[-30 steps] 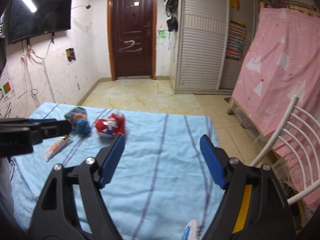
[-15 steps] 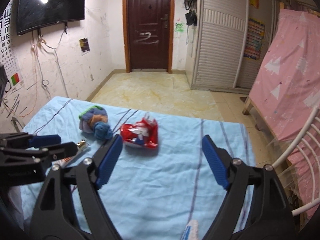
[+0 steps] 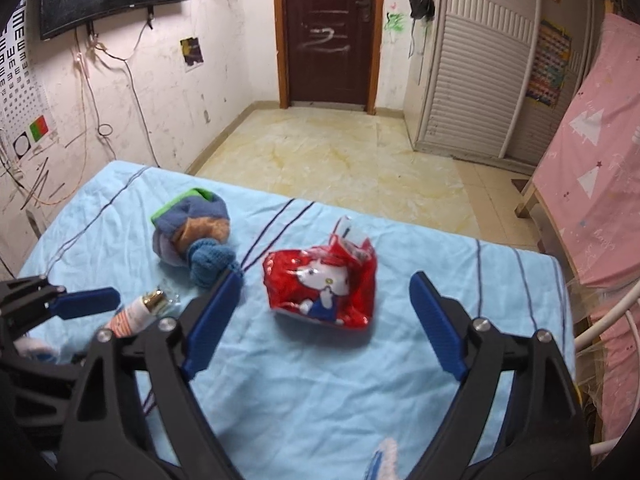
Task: Collect trash
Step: 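Grasp the red snack bag with the right tool while the left grasps the lotion bottle, then carry the snack bag to the yellow bin and open the right tool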
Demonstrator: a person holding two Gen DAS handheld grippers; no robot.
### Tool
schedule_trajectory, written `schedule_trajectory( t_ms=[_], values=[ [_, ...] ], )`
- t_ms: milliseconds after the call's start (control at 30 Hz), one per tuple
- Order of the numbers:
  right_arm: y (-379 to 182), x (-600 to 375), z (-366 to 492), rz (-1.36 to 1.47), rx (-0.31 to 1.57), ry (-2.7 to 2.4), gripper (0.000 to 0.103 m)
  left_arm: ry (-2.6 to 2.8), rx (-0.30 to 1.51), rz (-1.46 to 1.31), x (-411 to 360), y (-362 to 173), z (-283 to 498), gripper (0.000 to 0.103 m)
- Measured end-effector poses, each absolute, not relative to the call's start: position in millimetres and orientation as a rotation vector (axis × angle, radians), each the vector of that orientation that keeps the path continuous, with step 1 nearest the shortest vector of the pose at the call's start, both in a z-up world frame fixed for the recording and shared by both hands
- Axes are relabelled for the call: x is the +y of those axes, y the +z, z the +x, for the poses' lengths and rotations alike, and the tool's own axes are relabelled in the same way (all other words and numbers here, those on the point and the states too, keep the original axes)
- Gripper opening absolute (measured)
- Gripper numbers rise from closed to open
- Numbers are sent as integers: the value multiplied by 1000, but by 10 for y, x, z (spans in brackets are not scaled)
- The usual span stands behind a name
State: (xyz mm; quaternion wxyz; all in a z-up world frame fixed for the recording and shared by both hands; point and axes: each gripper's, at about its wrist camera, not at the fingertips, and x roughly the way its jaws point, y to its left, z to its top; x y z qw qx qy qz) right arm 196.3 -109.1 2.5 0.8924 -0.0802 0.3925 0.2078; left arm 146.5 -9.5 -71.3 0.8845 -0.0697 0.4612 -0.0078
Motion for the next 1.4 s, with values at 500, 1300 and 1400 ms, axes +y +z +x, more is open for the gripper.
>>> schedule_trajectory(
  t_ms=[500,1300,1400],
  values=[
    [-183,-1059,2212,-141,930,418,57,35,938,-53,-223,-742,1555,14],
    [308,-1846,1551,5,777,356,44,6,825,-30,-639,-187,946,12],
    [365,-2003,1450,24,751,338,45,-7,809,-16,-710,-91,904,12]
  ],
)
